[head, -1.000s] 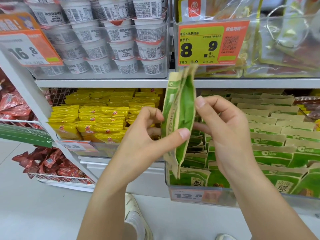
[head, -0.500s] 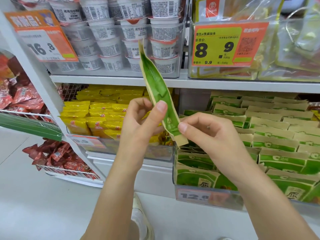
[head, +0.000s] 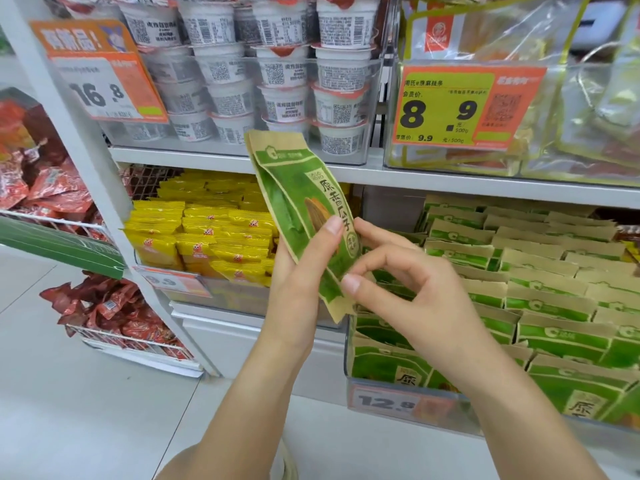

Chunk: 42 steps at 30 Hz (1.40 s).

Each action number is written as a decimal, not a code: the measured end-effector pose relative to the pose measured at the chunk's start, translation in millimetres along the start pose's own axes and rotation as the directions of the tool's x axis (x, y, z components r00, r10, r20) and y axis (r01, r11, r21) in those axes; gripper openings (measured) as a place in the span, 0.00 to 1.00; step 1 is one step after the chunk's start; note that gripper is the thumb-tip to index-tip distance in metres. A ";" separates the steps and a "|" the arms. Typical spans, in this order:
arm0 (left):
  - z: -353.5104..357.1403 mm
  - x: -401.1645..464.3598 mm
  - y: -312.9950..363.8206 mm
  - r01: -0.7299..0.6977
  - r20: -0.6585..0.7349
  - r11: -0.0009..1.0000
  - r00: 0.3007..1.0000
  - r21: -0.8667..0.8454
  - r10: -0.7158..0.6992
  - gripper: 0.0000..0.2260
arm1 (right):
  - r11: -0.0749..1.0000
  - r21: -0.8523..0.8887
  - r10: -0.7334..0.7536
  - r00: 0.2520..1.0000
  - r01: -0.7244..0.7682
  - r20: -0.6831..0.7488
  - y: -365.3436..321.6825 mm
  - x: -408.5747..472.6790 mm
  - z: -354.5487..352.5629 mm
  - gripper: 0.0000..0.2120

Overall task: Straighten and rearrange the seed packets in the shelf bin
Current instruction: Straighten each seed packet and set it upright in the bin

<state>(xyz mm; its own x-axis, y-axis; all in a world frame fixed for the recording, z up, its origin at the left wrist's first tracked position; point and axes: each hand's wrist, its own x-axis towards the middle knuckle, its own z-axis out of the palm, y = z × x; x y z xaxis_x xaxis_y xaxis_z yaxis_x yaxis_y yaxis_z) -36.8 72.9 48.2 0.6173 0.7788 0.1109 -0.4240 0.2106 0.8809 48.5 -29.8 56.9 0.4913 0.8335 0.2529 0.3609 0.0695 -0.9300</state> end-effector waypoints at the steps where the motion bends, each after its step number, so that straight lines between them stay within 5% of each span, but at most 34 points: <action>1: 0.5 -0.3 -1.2 0.014 -0.013 1.000 1.000 -0.022 -0.014 0.28 | 1.000 0.028 -0.002 0.999 0.003 -0.032 -1.8 0.1 -1.1 0.09; 5: 2.5 -5.4 -7.4 0.086 0.042 0.993 0.996 -0.076 -0.083 0.22 | 0.983 0.184 0.056 0.972 -0.013 -0.229 -6.7 5.5 -15.1 0.14; 10: 5.6 -7.0 -12.6 0.198 0.181 0.978 0.966 -0.056 -0.186 0.16 | 0.932 0.323 0.226 0.962 -0.167 -0.155 -13.8 6.2 -22.8 0.17; 18: -1.3 1.2 -8.7 -0.047 0.211 0.985 0.977 0.165 0.011 0.07 | 0.875 0.464 0.250 0.948 -0.135 -0.197 -13.6 5.4 -31.7 0.15; 25: -6.7 13.4 -5.8 -0.248 0.190 0.933 0.961 0.261 0.202 0.12 | 0.990 0.087 -0.080 0.944 0.114 -0.321 -20.0 7.0 -39.2 0.11; 31: -2.8 21.0 -5.9 -0.394 0.242 0.857 0.914 0.331 0.327 0.15 | 0.991 -0.123 -0.069 0.994 0.059 -0.084 -48.8 4.7 -64.7 0.17; 35: 6.2 17.3 -8.5 -0.484 0.303 0.800 0.869 0.356 0.391 0.16 | 0.891 -0.451 -0.019 0.996 0.057 0.088 -61.7 13.0 -80.8 0.15; 38: 8.3 18.5 -11.8 -0.446 0.298 0.818 0.888 0.363 0.351 0.19 | 0.832 -0.546 -0.086 0.995 0.098 0.048 -49.4 12.8 -81.7 0.17; 42: 6.3 23.5 -17.5 -0.241 0.309 0.796 0.948 0.555 0.072 0.29 | 0.720 -0.666 -0.272 0.962 0.194 -0.014 -13.0 4.9 -83.3 0.21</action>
<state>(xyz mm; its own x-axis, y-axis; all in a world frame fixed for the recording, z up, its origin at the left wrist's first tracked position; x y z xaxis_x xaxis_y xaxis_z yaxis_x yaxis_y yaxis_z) -10.7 83.7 38.3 0.7598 0.5712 0.3104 -0.1185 -0.3478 0.9300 112.2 -72.2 92.5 0.3852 0.7756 0.5001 0.8834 -0.1531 -0.4429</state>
